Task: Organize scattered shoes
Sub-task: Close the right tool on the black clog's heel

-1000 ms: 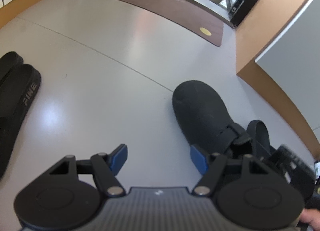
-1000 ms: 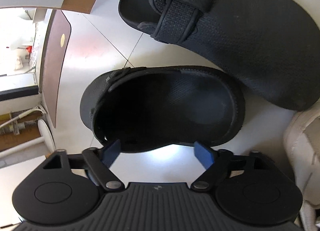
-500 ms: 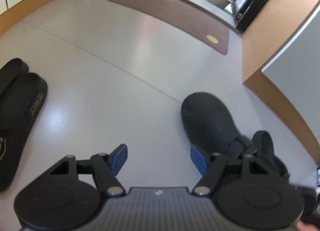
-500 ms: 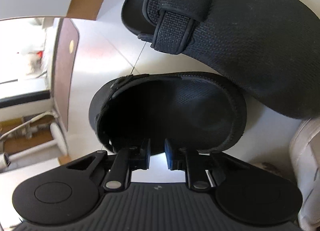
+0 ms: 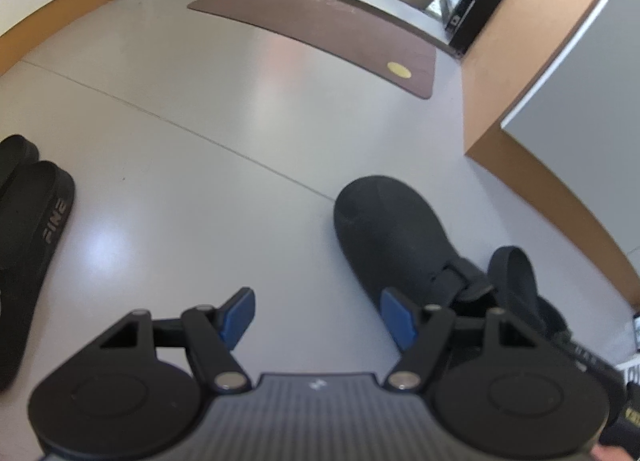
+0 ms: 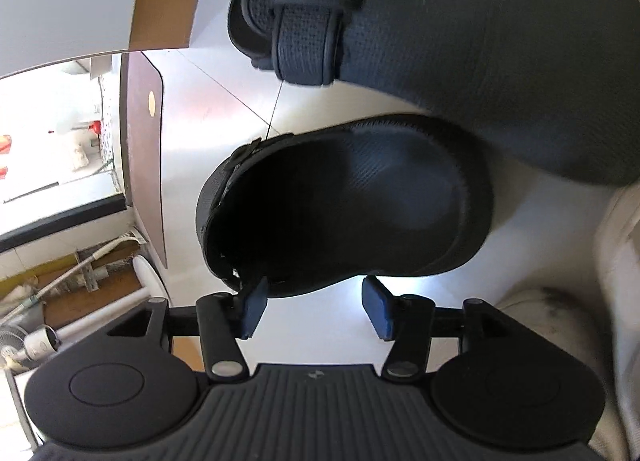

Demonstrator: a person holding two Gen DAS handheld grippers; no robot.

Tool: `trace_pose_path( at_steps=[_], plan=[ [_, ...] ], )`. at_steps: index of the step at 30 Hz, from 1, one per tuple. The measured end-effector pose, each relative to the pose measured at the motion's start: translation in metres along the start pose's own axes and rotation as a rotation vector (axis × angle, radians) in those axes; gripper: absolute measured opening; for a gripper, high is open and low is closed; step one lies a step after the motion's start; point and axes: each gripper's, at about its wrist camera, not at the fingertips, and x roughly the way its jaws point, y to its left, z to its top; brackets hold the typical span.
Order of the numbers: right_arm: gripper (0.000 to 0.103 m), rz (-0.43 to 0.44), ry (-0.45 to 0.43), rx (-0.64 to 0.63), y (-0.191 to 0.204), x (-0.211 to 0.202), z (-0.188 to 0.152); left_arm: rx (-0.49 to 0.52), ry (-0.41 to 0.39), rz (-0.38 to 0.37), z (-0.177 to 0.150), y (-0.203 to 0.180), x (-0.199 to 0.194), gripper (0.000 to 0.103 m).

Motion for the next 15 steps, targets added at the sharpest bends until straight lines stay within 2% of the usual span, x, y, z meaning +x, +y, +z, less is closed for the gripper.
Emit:
trace_pose_path(
  at_steps=[5, 10, 13, 14, 15],
  plan=[
    [0.068, -0.003, 0.017, 0.044, -0.008, 0.014, -0.001, -0.005, 0.019, -0.005, -0.004, 0.002, 0.006, 0.072],
    [0.067, -0.049, 0.03, 0.002, -0.002, 0.021, 0.004, -0.007, 0.024, 0.015, -0.005, 0.008, 0.008, 0.072],
    [0.05, -0.101, 0.054, -0.072, 0.004, 0.025, 0.004, -0.012, 0.017, 0.018, -0.004, 0.009, 0.007, 0.072],
    [0.038, -0.121, 0.073, -0.103, 0.006, 0.028, 0.004, -0.013, 0.016, 0.017, -0.004, 0.008, 0.007, 0.072],
    [0.034, -0.134, 0.078, -0.12, 0.006, 0.028, 0.004, -0.013, 0.018, 0.017, -0.005, 0.008, 0.007, 0.072]
  ],
)
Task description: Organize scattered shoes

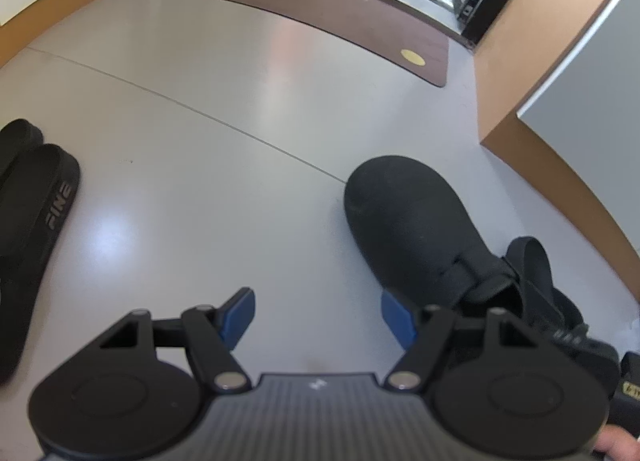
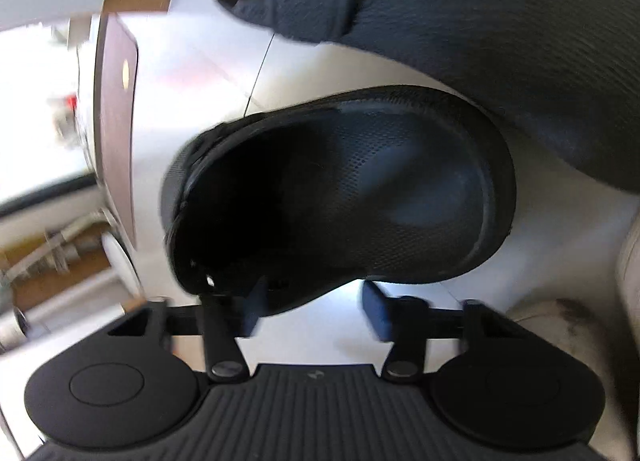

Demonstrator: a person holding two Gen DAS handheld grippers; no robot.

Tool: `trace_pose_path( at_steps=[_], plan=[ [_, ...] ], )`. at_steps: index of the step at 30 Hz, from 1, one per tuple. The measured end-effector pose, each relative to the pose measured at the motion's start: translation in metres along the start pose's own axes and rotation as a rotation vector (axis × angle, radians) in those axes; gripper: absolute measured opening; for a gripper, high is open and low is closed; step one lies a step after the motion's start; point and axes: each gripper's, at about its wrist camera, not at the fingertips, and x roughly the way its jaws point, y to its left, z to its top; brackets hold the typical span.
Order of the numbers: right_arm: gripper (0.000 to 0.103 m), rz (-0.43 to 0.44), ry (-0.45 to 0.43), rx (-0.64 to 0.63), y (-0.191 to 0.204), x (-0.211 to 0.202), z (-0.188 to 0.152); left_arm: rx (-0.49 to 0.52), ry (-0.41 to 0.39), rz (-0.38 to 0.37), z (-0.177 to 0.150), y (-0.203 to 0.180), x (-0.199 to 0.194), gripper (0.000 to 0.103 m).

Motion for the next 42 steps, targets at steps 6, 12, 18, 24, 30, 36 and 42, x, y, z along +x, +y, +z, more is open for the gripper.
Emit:
trace_pose_path(
  at_steps=[6, 12, 18, 24, 30, 36, 42],
  plan=[
    [0.027, -0.057, -0.048, -0.107, 0.011, -0.007, 0.001, 0.001, -0.004, 0.0, 0.0, 0.0, -0.001, 0.072],
    [0.023, -0.181, -0.142, -0.401, 0.038, -0.02, 0.0, -0.001, -0.006, -0.001, 0.001, -0.002, 0.0, 0.072],
    [0.023, -0.174, -0.125, -0.419, 0.034, -0.021, 0.007, -0.009, -0.007, -0.002, 0.001, -0.003, 0.0, 0.072],
    [0.057, -0.062, -0.125, -0.278, 0.022, -0.028, 0.014, -0.009, -0.014, -0.007, 0.0, -0.003, -0.003, 0.072],
    [0.058, -0.005, -0.136, -0.151, 0.014, -0.02, 0.008, -0.007, -0.01, -0.006, -0.001, -0.004, 0.0, 0.072],
    [0.059, 0.073, -0.117, 0.003, 0.004, -0.001, 0.006, -0.021, -0.008, -0.001, -0.001, -0.002, 0.004, 0.072],
    [0.053, 0.016, -0.096, -0.111, 0.026, 0.015, 0.01, -0.012, -0.009, 0.007, -0.001, 0.0, 0.003, 0.072]
  ],
)
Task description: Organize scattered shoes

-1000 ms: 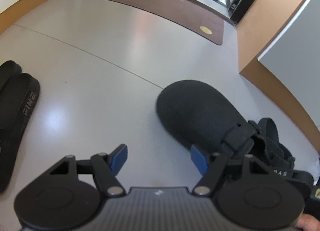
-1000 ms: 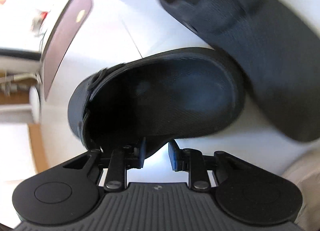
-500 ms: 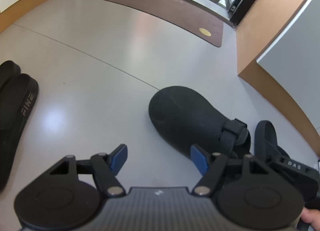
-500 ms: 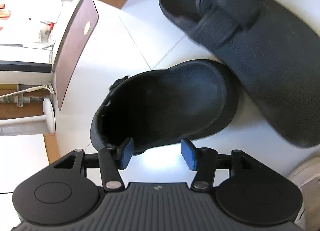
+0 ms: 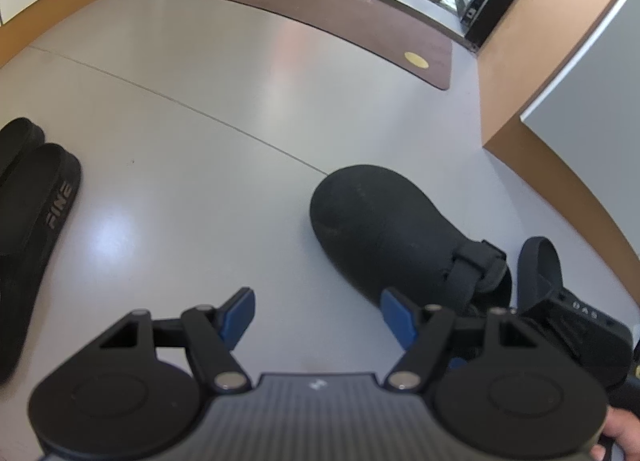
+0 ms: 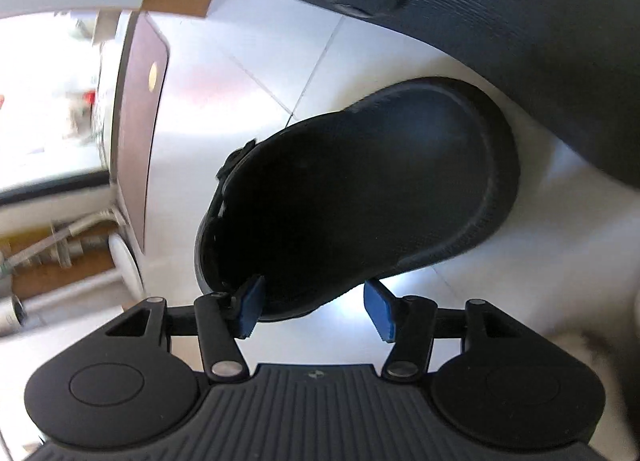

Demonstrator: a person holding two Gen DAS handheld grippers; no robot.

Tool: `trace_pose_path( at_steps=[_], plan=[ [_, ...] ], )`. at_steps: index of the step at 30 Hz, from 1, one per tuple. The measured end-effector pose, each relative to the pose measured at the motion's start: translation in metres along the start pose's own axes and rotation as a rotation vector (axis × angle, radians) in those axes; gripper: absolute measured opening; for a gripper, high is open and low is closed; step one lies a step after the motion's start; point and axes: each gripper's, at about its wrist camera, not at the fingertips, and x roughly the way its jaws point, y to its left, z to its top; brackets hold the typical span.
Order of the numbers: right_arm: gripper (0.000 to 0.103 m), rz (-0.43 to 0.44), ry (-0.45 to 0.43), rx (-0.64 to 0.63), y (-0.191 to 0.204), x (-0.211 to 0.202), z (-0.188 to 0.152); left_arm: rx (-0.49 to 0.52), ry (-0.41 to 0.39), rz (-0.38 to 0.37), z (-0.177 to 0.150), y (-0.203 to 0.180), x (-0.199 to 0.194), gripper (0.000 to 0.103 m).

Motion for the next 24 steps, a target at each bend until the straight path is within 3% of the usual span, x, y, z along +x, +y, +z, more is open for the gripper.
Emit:
trace_pose_path(
  at_steps=[5, 16, 17, 21, 24],
  plan=[
    [0.041, -0.084, -0.02, -0.206, 0.016, -0.009, 0.007, -0.029, -0.007, 0.012, 0.001, 0.006, -0.001, 0.072],
    [0.041, -0.256, -0.154, -0.682, 0.067, -0.026, 0.001, 0.003, -0.006, 0.004, 0.0, -0.004, -0.001, 0.072],
    [0.043, -0.246, -0.157, -0.683, 0.068, -0.029, 0.0, 0.004, -0.008, 0.004, 0.0, -0.004, -0.001, 0.072],
    [0.07, -0.19, -0.14, -0.551, 0.065, -0.034, 0.003, -0.011, -0.018, 0.006, 0.002, -0.001, -0.003, 0.072],
    [0.08, -0.159, -0.141, -0.463, 0.069, -0.036, 0.003, -0.03, -0.029, 0.018, 0.005, 0.003, -0.005, 0.072]
  ],
)
